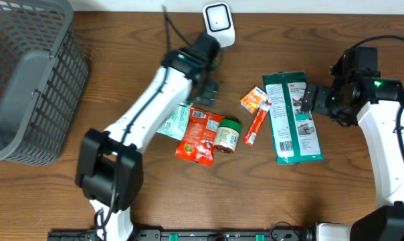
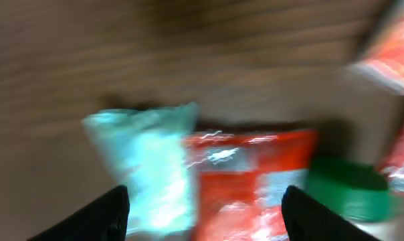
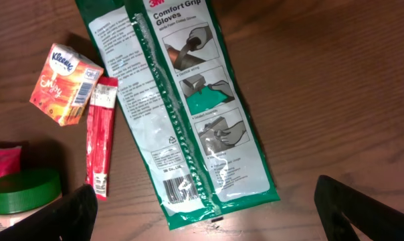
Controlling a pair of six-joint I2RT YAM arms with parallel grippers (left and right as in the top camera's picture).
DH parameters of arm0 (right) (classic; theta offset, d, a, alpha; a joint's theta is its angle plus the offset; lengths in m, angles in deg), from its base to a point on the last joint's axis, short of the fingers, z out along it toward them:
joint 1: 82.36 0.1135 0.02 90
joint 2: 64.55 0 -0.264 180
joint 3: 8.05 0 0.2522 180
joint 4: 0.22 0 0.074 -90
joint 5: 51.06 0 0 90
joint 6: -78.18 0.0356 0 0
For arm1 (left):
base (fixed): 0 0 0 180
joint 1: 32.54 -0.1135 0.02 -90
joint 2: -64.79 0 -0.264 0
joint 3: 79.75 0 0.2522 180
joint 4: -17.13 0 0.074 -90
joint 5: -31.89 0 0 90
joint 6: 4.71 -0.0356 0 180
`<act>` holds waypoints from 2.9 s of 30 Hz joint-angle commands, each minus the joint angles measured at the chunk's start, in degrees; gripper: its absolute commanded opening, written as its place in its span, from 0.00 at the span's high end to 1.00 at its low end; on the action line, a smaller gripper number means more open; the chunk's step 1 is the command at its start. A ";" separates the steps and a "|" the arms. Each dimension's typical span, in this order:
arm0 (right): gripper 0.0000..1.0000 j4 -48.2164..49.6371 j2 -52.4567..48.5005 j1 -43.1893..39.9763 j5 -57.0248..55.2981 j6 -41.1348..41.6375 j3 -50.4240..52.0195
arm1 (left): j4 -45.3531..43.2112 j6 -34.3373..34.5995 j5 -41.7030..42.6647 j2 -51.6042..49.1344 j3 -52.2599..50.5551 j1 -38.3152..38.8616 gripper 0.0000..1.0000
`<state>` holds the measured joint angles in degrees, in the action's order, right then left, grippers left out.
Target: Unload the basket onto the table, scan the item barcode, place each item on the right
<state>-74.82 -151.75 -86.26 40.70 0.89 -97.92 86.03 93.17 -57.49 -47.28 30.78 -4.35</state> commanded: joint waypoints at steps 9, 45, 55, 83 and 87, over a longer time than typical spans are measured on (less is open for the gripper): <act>0.01 -0.07 -0.13 -0.13 0.24 -0.76 0.13 | 7.91 5.55 -2.86 5.11 1.11 -16.70 0.26; 0.01 1.99 -0.13 -0.13 9.05 8.07 0.13 | -15.58 -1.73 0.42 13.90 0.96 -38.62 0.40; 0.16 2.80 -0.13 0.24 13.68 8.09 0.13 | -11.87 -1.18 19.98 20.24 0.96 -36.89 0.39; 0.01 3.21 -0.13 2.82 14.36 8.07 0.13 | -0.74 -1.22 19.50 19.61 0.96 -30.67 0.04; 0.01 3.21 -0.13 2.82 14.36 8.07 0.13 | -0.74 -1.22 19.50 19.61 0.96 -30.67 0.04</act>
<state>-71.59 -151.79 -83.94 54.62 8.80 -97.92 84.98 92.47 -38.69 -27.41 31.15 -35.00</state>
